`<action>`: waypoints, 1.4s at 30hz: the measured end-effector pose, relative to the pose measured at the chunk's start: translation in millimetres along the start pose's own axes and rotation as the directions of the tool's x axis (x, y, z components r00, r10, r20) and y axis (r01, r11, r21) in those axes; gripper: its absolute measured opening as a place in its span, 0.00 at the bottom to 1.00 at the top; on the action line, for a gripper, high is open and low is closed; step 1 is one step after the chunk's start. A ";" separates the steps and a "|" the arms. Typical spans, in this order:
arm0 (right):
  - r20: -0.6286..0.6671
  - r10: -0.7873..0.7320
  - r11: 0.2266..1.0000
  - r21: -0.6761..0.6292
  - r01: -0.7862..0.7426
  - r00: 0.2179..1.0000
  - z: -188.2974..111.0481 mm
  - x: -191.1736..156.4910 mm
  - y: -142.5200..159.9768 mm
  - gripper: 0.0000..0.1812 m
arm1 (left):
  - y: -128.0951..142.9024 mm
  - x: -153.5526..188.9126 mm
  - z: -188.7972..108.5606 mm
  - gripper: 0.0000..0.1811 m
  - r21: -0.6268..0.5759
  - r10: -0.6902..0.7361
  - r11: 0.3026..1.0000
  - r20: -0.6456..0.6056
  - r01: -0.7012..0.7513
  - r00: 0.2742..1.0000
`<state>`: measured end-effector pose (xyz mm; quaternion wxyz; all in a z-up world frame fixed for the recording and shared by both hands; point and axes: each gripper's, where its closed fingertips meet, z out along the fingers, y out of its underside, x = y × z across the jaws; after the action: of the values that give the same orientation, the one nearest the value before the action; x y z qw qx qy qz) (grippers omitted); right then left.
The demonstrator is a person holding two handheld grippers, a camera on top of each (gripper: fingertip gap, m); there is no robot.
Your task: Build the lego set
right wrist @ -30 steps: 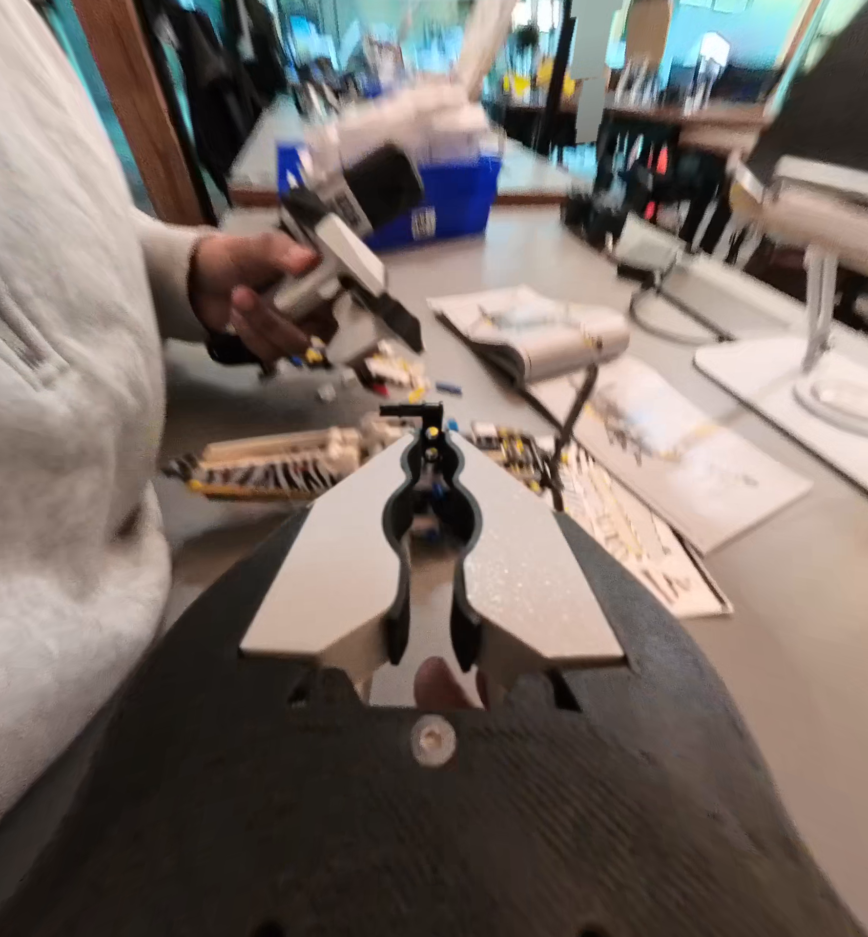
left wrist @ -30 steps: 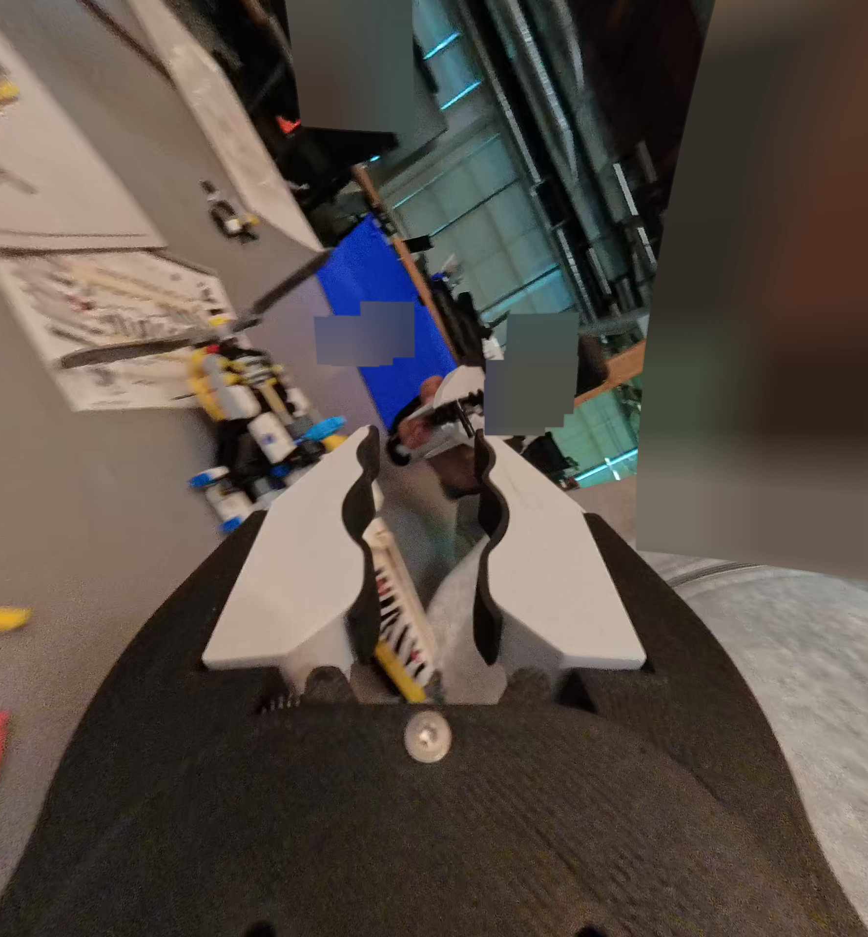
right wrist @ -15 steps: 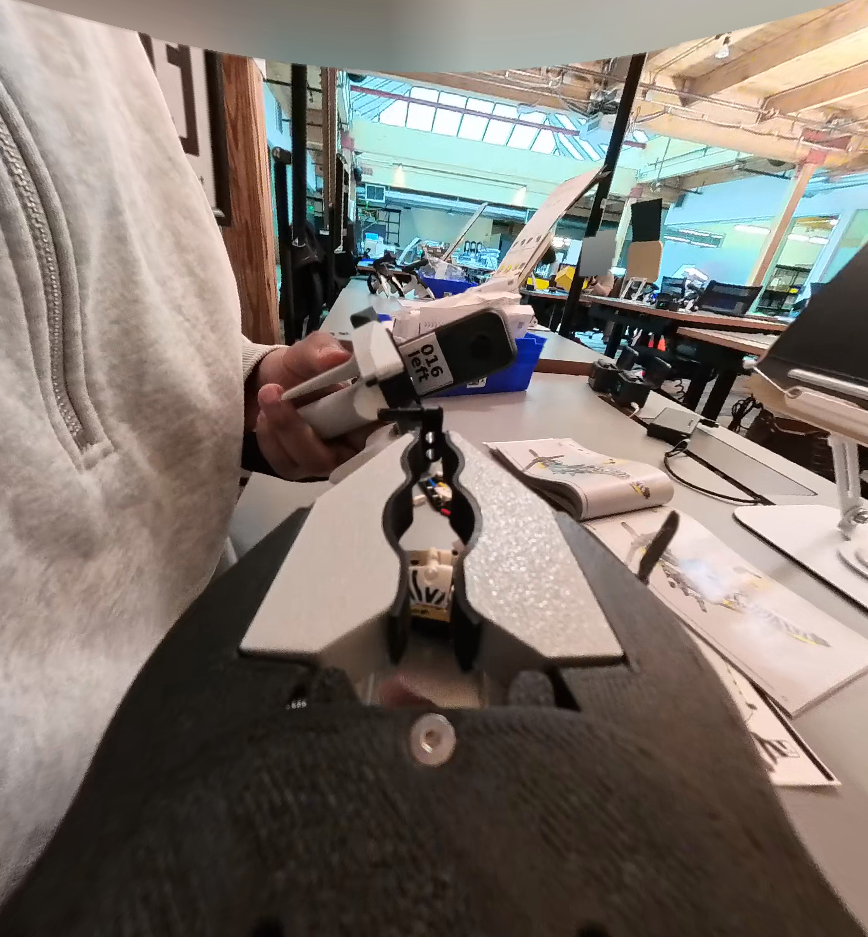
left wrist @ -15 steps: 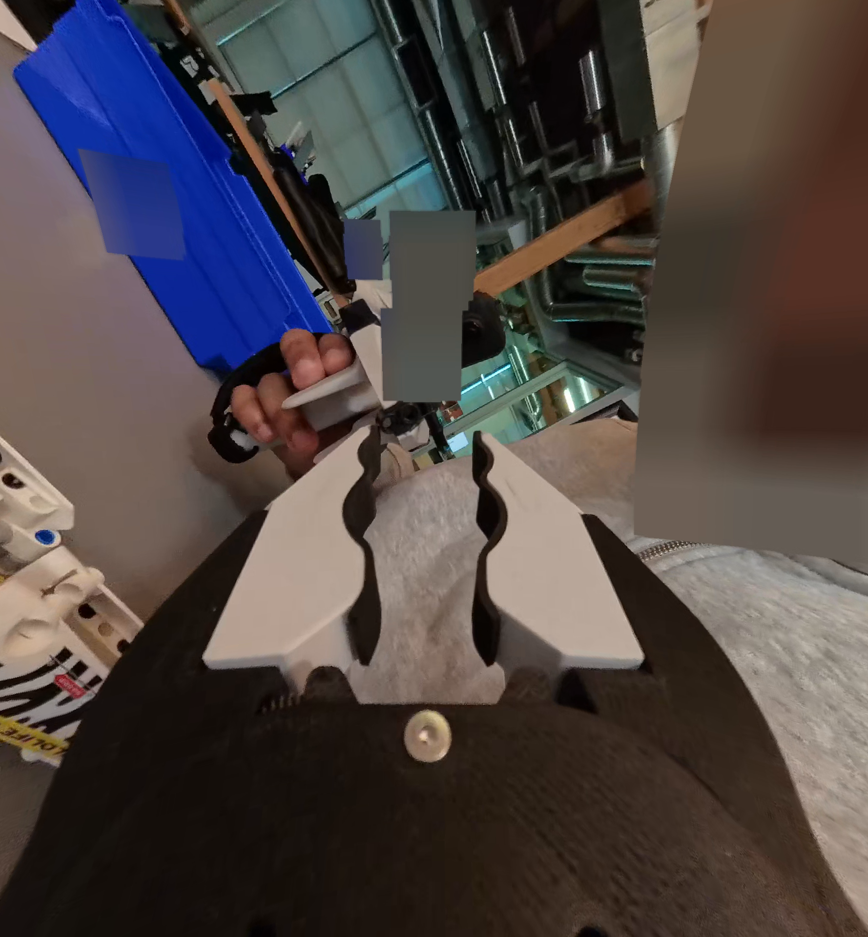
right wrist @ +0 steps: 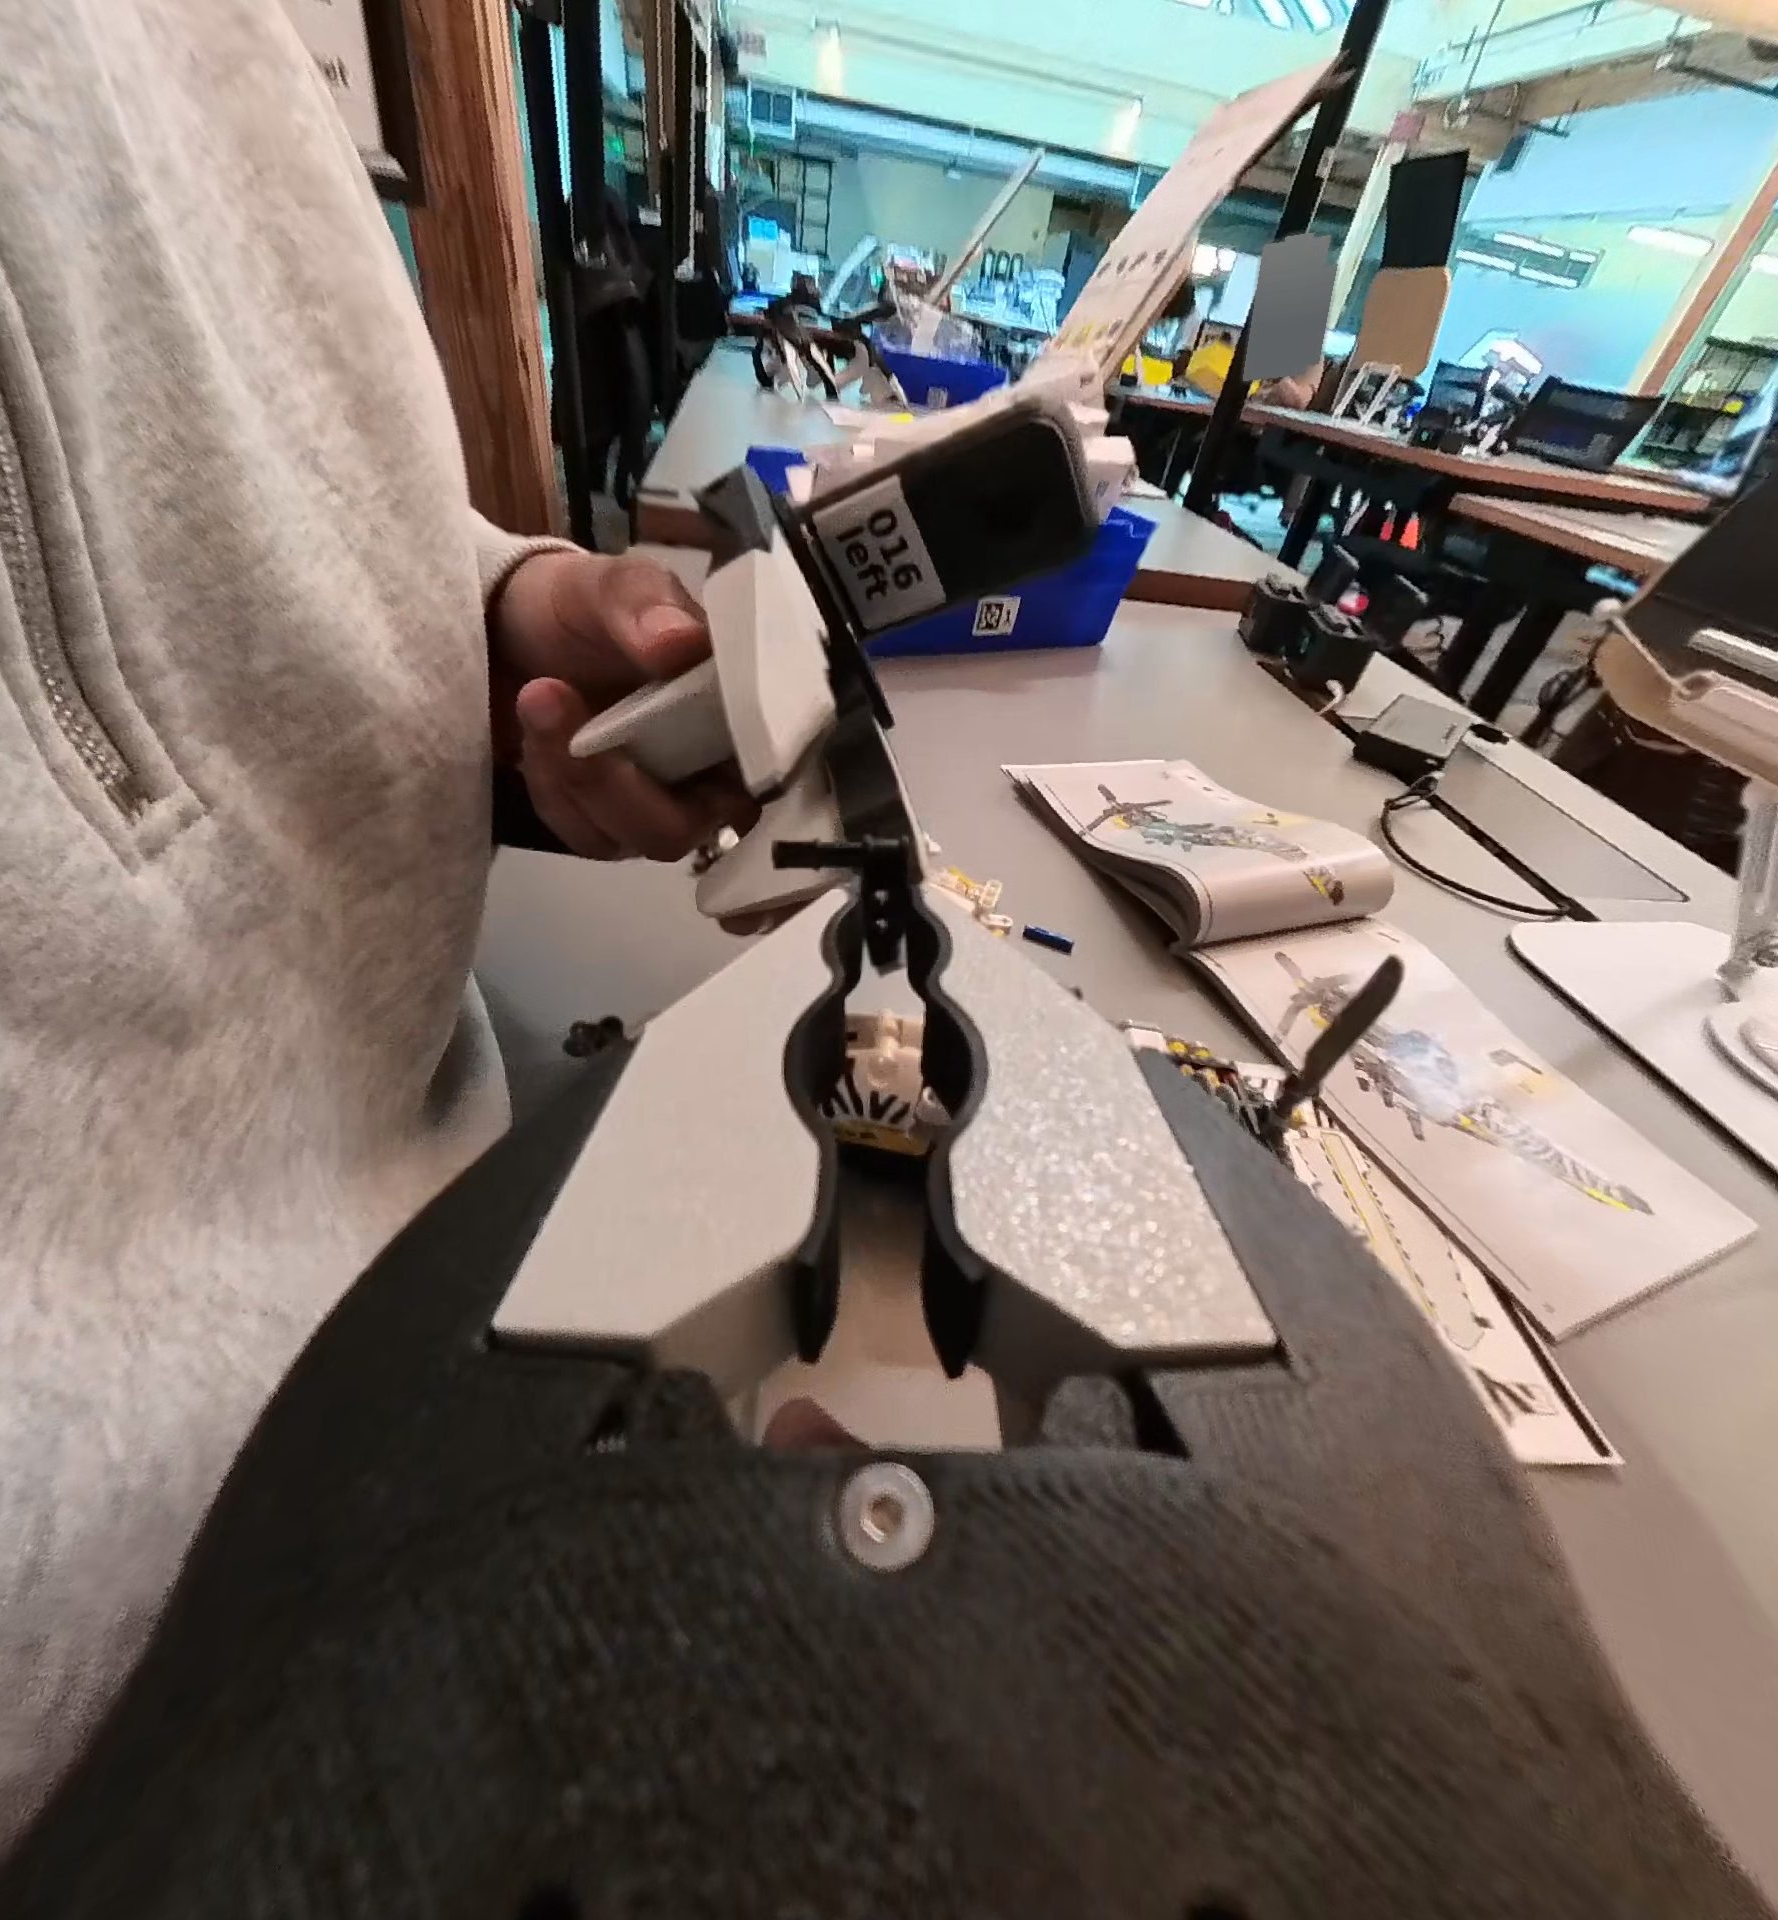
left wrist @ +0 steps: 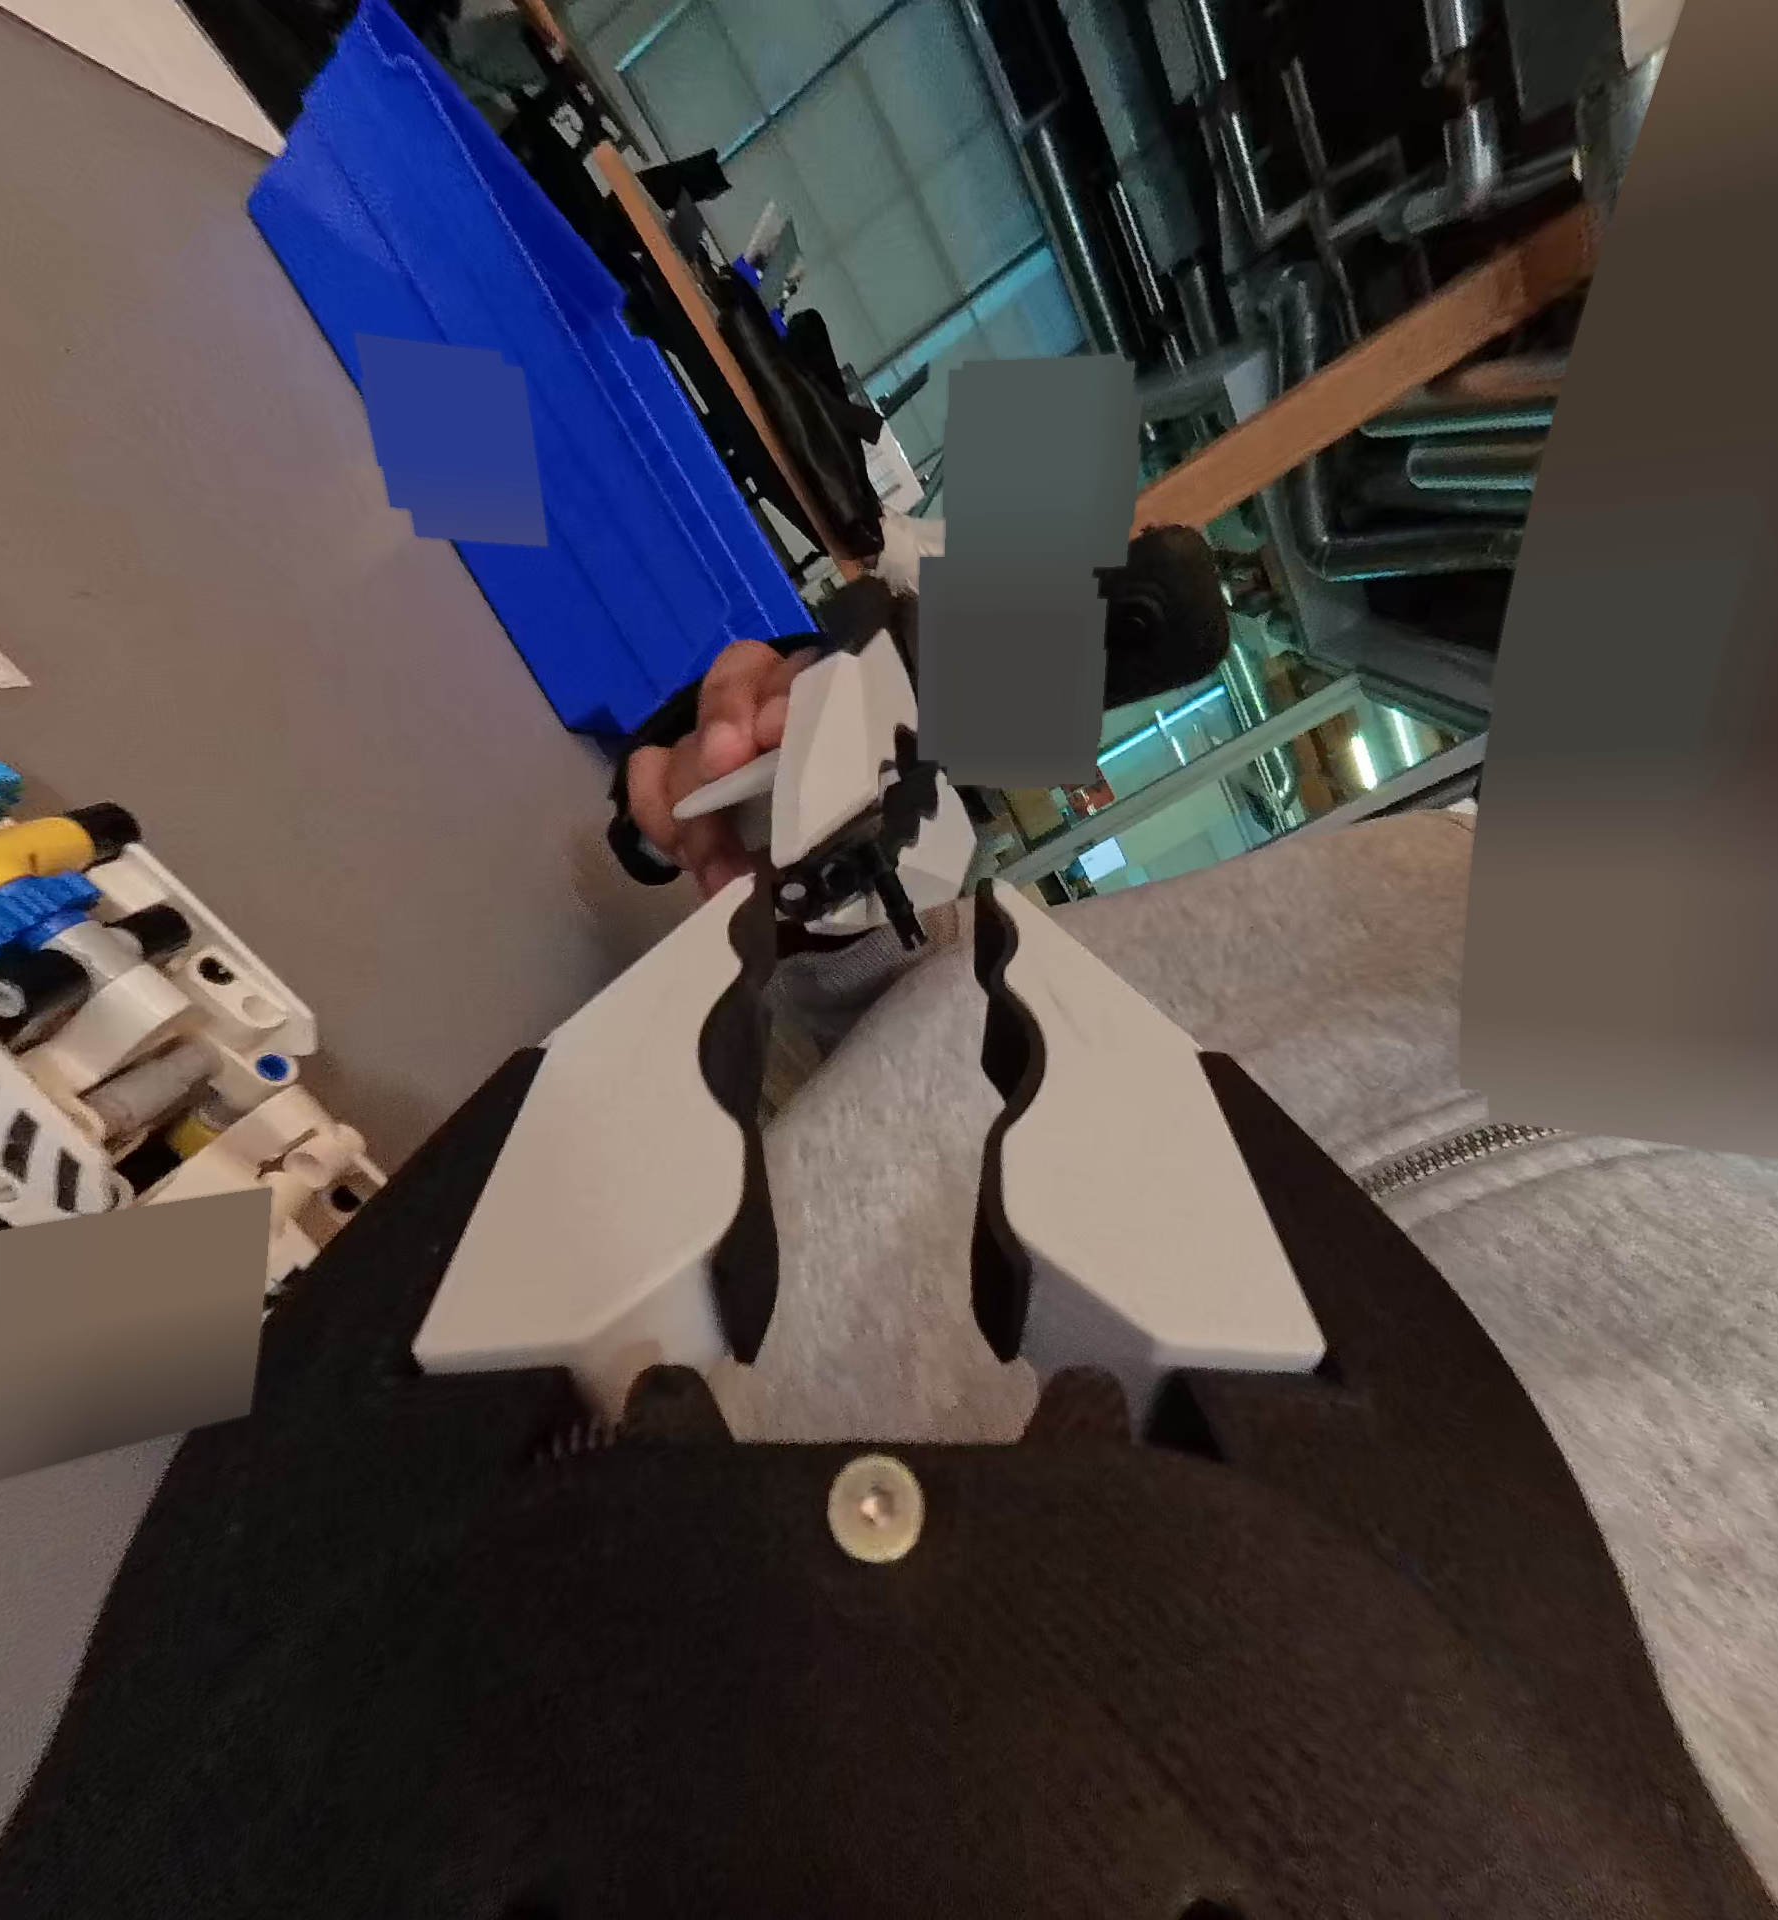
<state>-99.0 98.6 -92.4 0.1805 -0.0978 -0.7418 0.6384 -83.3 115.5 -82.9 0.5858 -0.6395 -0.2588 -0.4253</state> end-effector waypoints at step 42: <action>-0.153 -0.040 0.952 -0.305 -0.009 0.987 3.4 42.5 61.7 0.02 | -29.4 -44.5 -48.3 0.15 0.123 0.073 0.987 0.231 -0.103 0.970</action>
<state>-144.5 121.7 -147.4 0.2261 -0.1688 -0.8156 0.5051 -141.8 81.5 -107.4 0.6126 -0.6537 -0.3229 -0.3052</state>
